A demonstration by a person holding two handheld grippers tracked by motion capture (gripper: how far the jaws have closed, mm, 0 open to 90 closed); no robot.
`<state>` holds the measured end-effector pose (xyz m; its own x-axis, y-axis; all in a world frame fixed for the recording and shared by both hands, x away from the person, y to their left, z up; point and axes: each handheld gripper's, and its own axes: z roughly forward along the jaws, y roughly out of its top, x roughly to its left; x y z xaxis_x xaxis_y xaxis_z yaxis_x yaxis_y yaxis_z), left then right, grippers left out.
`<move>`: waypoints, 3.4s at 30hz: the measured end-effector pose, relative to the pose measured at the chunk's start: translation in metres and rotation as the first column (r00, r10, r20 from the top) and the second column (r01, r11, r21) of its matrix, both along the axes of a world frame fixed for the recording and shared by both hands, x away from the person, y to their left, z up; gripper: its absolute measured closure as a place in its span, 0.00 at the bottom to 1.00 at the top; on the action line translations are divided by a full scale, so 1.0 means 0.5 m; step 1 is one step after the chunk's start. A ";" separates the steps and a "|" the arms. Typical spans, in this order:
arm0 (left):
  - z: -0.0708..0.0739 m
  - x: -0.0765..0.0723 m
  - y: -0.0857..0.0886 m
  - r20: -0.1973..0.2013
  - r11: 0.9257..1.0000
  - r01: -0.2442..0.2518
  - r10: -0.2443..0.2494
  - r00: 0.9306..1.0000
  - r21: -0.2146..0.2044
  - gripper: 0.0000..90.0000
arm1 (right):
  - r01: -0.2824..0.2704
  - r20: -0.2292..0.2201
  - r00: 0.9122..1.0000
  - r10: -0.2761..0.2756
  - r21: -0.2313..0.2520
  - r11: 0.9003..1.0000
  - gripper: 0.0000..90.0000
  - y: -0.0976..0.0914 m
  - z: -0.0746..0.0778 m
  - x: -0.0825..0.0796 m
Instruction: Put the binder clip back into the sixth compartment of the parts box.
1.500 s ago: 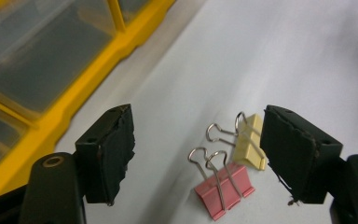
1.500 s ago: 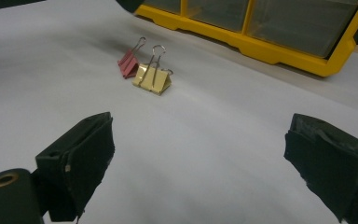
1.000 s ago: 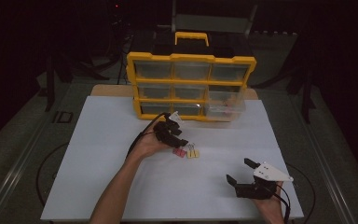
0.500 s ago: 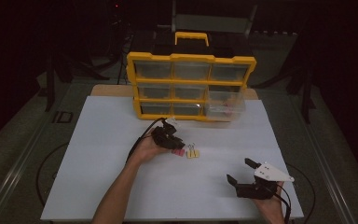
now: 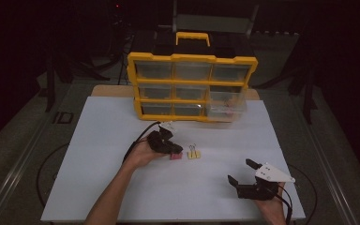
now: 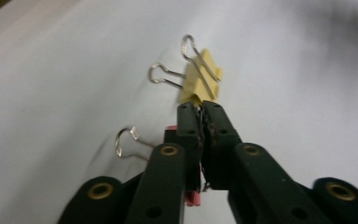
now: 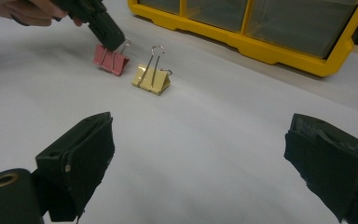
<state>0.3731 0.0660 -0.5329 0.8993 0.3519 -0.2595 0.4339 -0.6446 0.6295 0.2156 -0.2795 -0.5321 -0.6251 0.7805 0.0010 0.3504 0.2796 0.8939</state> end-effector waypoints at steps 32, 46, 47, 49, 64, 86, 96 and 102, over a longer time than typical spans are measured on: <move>0.119 0.001 0.034 0.144 0.998 -0.062 0.066 0.987 -0.035 1.00 | 0.000 0.008 1.000 -0.001 0.014 1.000 0.08 0.000 0.001 0.000; 0.188 0.016 0.013 0.191 0.996 -0.052 0.064 0.979 -0.068 1.00 | 0.002 0.009 1.000 -0.002 0.016 1.000 0.08 -0.001 0.001 0.001; 0.194 0.017 0.011 0.197 0.996 -0.051 0.064 0.978 -0.070 1.00 | 0.001 0.009 1.000 -0.002 0.016 1.000 0.08 -0.001 0.001 0.001; 0.206 0.019 0.008 0.206 0.995 -0.049 0.065 0.976 -0.081 1.00 | 0.002 0.009 1.000 -0.002 0.016 1.000 0.08 -0.001 0.001 0.001; 0.272 0.041 -0.030 0.244 0.995 -0.033 0.054 0.968 -0.090 1.00 | 0.003 0.009 1.000 -0.003 0.016 1.000 0.08 -0.001 0.002 0.000; 0.378 0.102 -0.134 0.305 0.990 -0.044 0.084 0.949 -0.134 1.00 | 0.008 0.015 1.000 -0.009 0.019 1.000 0.08 -0.005 0.003 -0.001; 0.370 0.121 -0.202 0.302 0.992 -0.033 0.070 0.951 -0.126 0.99 | 0.017 0.017 1.000 -0.018 0.024 1.000 0.08 -0.011 0.004 -0.001; 0.351 0.128 -0.216 0.276 0.989 -0.060 0.095 0.956 -0.133 0.65 | 0.016 0.017 1.000 -0.016 0.031 0.999 0.08 -0.013 0.004 -0.001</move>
